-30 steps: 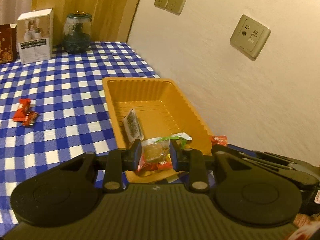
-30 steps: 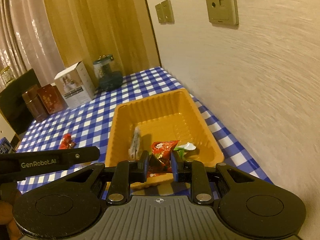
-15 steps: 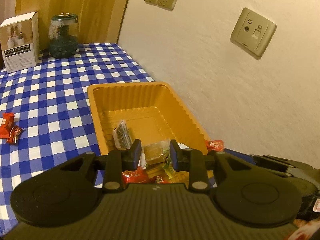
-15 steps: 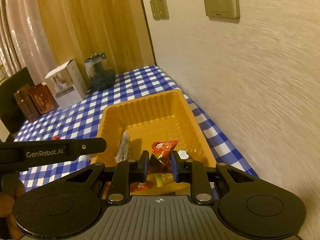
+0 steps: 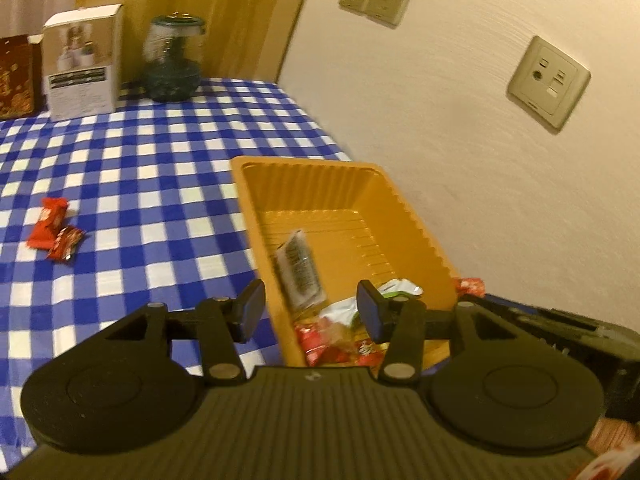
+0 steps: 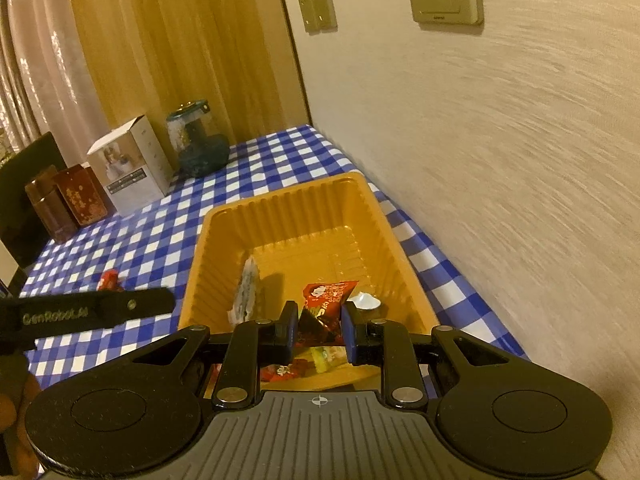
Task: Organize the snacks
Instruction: 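Open both grippers to drop the red candy and biscuit packet into the tray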
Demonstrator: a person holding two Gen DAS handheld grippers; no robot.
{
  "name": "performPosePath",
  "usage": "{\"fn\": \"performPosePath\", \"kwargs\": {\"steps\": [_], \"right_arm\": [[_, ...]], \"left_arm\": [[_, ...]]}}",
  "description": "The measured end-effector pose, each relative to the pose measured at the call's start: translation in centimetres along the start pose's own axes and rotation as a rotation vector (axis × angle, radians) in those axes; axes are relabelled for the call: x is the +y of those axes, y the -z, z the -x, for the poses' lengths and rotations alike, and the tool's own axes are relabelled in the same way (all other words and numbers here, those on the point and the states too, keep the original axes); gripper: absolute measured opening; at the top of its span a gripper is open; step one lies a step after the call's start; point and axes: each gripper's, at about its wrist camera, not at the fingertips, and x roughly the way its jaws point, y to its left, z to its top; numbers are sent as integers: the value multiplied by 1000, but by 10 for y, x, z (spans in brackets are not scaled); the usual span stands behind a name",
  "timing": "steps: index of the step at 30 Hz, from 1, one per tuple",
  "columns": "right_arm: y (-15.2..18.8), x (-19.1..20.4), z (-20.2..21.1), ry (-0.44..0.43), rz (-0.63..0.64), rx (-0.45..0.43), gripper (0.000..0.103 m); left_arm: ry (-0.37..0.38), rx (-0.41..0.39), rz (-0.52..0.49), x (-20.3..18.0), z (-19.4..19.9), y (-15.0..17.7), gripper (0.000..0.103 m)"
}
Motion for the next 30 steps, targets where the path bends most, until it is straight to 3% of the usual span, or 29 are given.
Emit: {"fn": "performPosePath", "kwargs": {"steps": [14,16,17,30], "right_arm": [[-9,14,-7,-35,32,-11,24],[-11,15,-9,-40,28,-22,50],[-11,13,-9,-42,15,-30,77],[2,3,9,-6,-49,-23,79]], "left_arm": [[-45,9,3,14,11,11,46],[-48,11,6,16,11,11,46],[-51,12,8,17,11,11,46],[-76,20,21,27,26,22,47]]}}
